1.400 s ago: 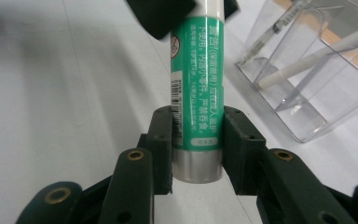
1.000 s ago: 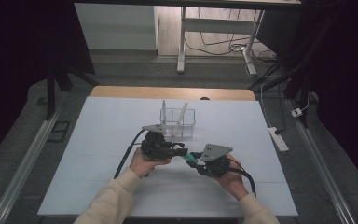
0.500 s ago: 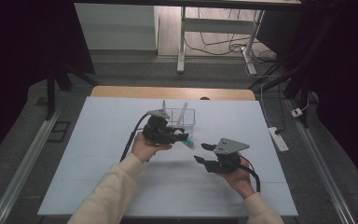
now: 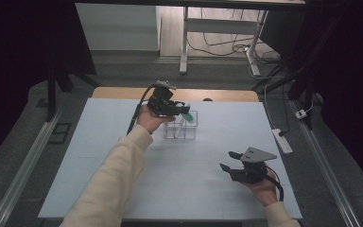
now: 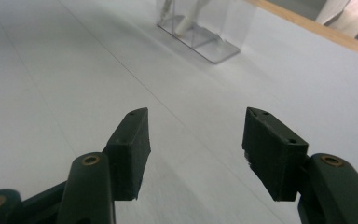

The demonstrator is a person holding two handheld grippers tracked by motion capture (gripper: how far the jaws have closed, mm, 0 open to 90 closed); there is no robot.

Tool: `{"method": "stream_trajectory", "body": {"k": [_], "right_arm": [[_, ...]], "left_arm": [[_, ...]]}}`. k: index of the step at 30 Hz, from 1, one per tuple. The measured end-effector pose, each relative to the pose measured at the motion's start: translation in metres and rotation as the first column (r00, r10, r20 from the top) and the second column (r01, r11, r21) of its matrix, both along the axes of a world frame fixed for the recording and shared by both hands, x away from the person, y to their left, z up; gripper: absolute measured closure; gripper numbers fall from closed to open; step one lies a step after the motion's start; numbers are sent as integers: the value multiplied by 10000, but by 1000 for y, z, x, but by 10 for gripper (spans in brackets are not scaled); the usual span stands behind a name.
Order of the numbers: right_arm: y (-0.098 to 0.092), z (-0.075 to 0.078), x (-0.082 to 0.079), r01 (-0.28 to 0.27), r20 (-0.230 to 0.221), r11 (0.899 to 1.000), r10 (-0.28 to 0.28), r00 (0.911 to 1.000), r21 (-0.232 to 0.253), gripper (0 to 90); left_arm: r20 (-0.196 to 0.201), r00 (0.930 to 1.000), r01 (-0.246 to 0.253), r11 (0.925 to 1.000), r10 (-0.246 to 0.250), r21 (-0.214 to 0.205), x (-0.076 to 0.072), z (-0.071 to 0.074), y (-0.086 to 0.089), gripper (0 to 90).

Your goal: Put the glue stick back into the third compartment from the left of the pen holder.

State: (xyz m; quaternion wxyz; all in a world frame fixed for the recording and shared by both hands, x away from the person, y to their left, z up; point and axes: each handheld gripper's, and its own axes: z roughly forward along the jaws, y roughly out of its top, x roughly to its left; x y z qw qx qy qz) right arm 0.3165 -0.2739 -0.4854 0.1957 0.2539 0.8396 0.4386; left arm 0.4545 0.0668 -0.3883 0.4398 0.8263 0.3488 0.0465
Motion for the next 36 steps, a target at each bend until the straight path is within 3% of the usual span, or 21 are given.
{"method": "stream_trajectory", "body": {"k": [6,7,9,12,18,26,36], "right_arm": [[-10,-2,1,220,-83,9998,-220,9997,14,405],[-10,-2,1,233,-95,9997,-233,9997,33,405],[-10,-3,2,233,-130,9997,-233,9996,-8,405],[-12,-4,2,272,-169,9996,-274,9995,-95,405],[-17,-5,4,364,-195,9991,-368,9991,-204,404],[-22,-8,7,406,-448,9990,-415,9981,-198,400],[-22,-10,8,324,-615,9992,-337,9975,-233,394]], "left_arm": [[-218,9997,-139,9994,146,321,14,-11,-7,637],[-174,9997,-179,9997,182,187,15,-13,-8,623],[-87,9998,-168,9999,169,8,14,-14,-7,502],[313,9992,-252,9992,261,-308,3,-12,0,463],[899,9956,-226,9991,257,-359,-40,-18,29,429],[1390,9897,-283,9989,332,-372,-112,-44,77,406],[1662,9846,-517,9984,549,-234,-163,-67,114,403]]}}
